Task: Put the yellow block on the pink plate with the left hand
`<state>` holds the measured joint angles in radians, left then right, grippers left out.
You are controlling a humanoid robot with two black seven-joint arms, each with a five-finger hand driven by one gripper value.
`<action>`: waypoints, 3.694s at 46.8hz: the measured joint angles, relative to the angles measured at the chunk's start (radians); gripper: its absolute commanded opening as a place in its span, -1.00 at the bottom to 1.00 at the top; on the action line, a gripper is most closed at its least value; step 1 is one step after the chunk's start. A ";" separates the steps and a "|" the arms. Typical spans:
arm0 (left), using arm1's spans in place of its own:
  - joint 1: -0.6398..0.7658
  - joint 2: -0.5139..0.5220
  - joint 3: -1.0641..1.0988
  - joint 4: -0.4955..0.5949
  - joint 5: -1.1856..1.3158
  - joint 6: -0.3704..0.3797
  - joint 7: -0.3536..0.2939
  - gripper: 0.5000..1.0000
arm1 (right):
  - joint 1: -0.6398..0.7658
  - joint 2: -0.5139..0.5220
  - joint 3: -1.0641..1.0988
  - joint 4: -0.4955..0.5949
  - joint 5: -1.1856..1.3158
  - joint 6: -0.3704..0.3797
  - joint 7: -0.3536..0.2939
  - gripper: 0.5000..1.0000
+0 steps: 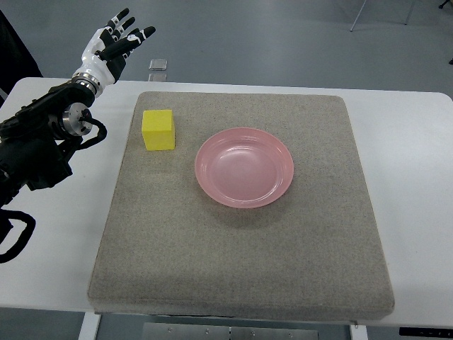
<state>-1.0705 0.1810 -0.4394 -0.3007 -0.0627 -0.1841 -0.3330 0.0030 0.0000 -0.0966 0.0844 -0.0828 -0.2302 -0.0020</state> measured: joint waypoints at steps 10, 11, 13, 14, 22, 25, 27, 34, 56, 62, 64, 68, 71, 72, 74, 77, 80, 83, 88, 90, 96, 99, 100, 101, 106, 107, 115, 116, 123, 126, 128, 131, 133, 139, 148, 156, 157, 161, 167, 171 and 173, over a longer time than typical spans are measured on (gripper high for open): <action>0.000 0.000 -0.002 0.000 -0.001 0.000 -0.015 0.97 | 0.000 0.000 0.000 0.000 0.000 0.000 0.000 0.69; 0.000 0.000 -0.002 0.001 -0.001 0.000 -0.016 0.96 | 0.000 0.000 0.000 0.000 0.000 0.000 0.000 0.69; 0.000 0.000 -0.002 0.001 -0.002 0.000 -0.018 0.96 | 0.000 0.000 0.000 0.000 0.000 0.000 0.000 0.69; 0.000 0.000 -0.002 0.001 -0.002 0.000 -0.018 0.97 | 0.000 0.000 0.000 0.000 0.000 0.000 0.000 0.69; 0.000 0.000 -0.001 0.000 -0.001 0.000 -0.019 0.97 | 0.000 0.000 0.000 0.000 0.000 0.000 0.000 0.69; 0.000 0.000 -0.001 0.000 0.000 -0.001 -0.019 0.97 | -0.001 0.000 0.000 0.000 0.000 0.000 0.000 0.69; 0.000 0.000 -0.001 0.000 0.000 -0.001 -0.019 0.97 | 0.000 0.000 0.000 0.000 0.000 0.000 0.000 0.69; 0.000 0.000 -0.001 -0.001 0.000 -0.004 -0.018 0.97 | 0.000 0.000 0.000 0.000 0.000 0.000 0.000 0.69; 0.000 0.000 -0.001 -0.003 -0.002 -0.011 -0.018 0.97 | 0.000 0.000 0.000 0.000 0.000 0.000 0.000 0.69; 0.000 0.001 0.000 -0.007 -0.002 -0.012 -0.018 0.97 | 0.000 0.000 0.000 0.000 0.000 0.000 -0.001 0.69; 0.000 0.001 0.001 -0.009 -0.002 -0.012 -0.018 0.97 | 0.000 0.000 0.000 0.000 0.000 0.000 -0.001 0.69; 0.000 0.001 0.002 -0.011 0.002 -0.014 -0.018 0.97 | 0.000 0.000 0.000 0.000 0.000 0.000 -0.001 0.69; -0.002 0.001 0.005 -0.018 0.008 -0.015 -0.018 0.97 | 0.000 0.000 0.000 0.000 0.000 0.000 -0.001 0.69; -0.003 0.002 0.006 -0.023 0.009 -0.015 -0.017 0.97 | 0.000 0.000 0.000 0.000 0.000 0.000 -0.001 0.69; -0.005 0.003 0.011 -0.033 0.012 -0.015 -0.017 0.97 | 0.000 0.000 0.000 0.000 0.000 0.000 -0.001 0.69; -0.009 0.006 0.015 -0.039 0.015 -0.015 -0.014 0.96 | 0.000 0.000 0.000 0.000 0.000 0.000 0.000 0.69; -0.012 0.007 0.019 -0.040 0.019 -0.015 -0.009 0.96 | 0.000 0.000 0.000 0.000 0.000 0.000 0.000 0.69; -0.014 0.008 0.029 -0.040 0.019 -0.016 -0.007 0.96 | 0.000 0.000 0.000 0.000 0.000 0.000 0.000 0.69; -0.020 0.008 0.086 -0.041 0.021 -0.017 -0.003 0.96 | 0.000 0.000 0.000 0.000 0.000 0.000 0.000 0.69; -0.025 0.009 0.118 -0.041 0.022 -0.017 -0.002 0.96 | 0.000 0.000 0.000 0.000 0.000 0.000 0.000 0.69; -0.056 0.015 0.241 -0.056 0.021 -0.017 0.014 0.96 | 0.000 0.000 0.000 0.000 0.000 0.000 0.000 0.69; -0.072 0.021 0.296 -0.069 0.027 -0.016 0.021 0.96 | 0.000 0.000 0.000 0.000 0.000 0.000 0.000 0.69; -0.079 0.025 0.311 -0.073 0.032 -0.016 0.023 0.96 | 0.000 0.000 0.000 0.000 0.000 0.000 0.000 0.69; -0.087 0.030 0.325 -0.078 0.039 -0.016 0.026 0.95 | 0.000 0.000 0.000 0.000 0.000 0.000 0.000 0.69; -0.126 0.067 0.393 -0.129 0.119 -0.015 0.057 0.95 | 0.000 0.000 0.000 0.000 0.000 0.000 0.000 0.69; -0.134 0.075 0.401 -0.143 0.142 -0.015 0.061 0.95 | 0.000 0.000 0.000 0.000 0.000 0.000 -0.001 0.69; -0.205 0.165 0.447 -0.279 0.363 -0.016 0.099 0.95 | 0.000 0.000 0.000 0.000 0.000 -0.001 0.000 0.69; -0.214 0.175 0.455 -0.294 0.392 -0.017 0.102 0.95 | 0.000 0.000 0.000 0.000 0.000 -0.001 0.000 0.69; -0.292 0.262 0.538 -0.415 0.607 -0.032 0.112 0.95 | 0.000 0.000 0.000 0.000 0.000 -0.001 0.000 0.69; -0.316 0.288 0.562 -0.449 0.679 -0.043 0.112 0.95 | 0.000 0.000 0.000 0.000 0.000 0.000 0.000 0.69; -0.328 0.301 0.572 -0.463 0.728 -0.051 0.112 0.95 | 0.000 0.000 0.000 0.000 0.000 0.000 0.000 0.69; -0.334 0.308 0.576 -0.475 0.793 -0.066 0.112 0.94 | 0.000 0.000 0.000 0.000 0.000 0.000 0.000 0.69; -0.334 0.310 0.576 -0.477 0.838 -0.075 0.111 0.93 | 0.000 0.000 0.000 0.000 0.000 0.000 0.000 0.69; -0.329 0.311 0.576 -0.475 0.989 -0.081 0.108 0.92 | 0.000 0.000 0.000 0.000 0.000 0.000 0.000 0.69; -0.307 0.306 0.577 -0.480 1.073 -0.080 0.107 0.91 | 0.000 0.000 0.000 0.000 0.000 0.000 -0.001 0.69; -0.297 0.307 0.582 -0.519 1.091 -0.080 0.107 0.91 | 0.000 0.000 0.000 0.000 0.000 0.000 -0.001 0.69; -0.296 0.308 0.584 -0.519 1.096 -0.080 0.107 0.91 | 0.000 0.000 0.000 0.000 0.000 0.000 -0.001 0.69; -0.295 0.310 0.602 -0.520 1.101 -0.080 0.101 0.91 | 0.000 0.000 0.000 0.000 0.000 0.000 -0.001 0.69; -0.295 0.314 0.624 -0.520 1.101 -0.079 0.095 0.91 | 0.000 0.000 0.000 0.000 0.000 0.000 -0.001 0.69; -0.293 0.316 0.627 -0.520 1.101 -0.078 0.094 0.91 | 0.000 0.000 0.000 0.000 0.000 0.000 0.000 0.69; -0.290 0.316 0.628 -0.520 1.101 -0.078 0.094 0.91 | 0.000 0.000 0.000 0.000 0.000 0.000 0.000 0.69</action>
<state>-1.3607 0.4970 0.1882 -0.8211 1.0383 -0.2622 -0.2394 0.0029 0.0000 -0.0969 0.0844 -0.0828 -0.2304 -0.0022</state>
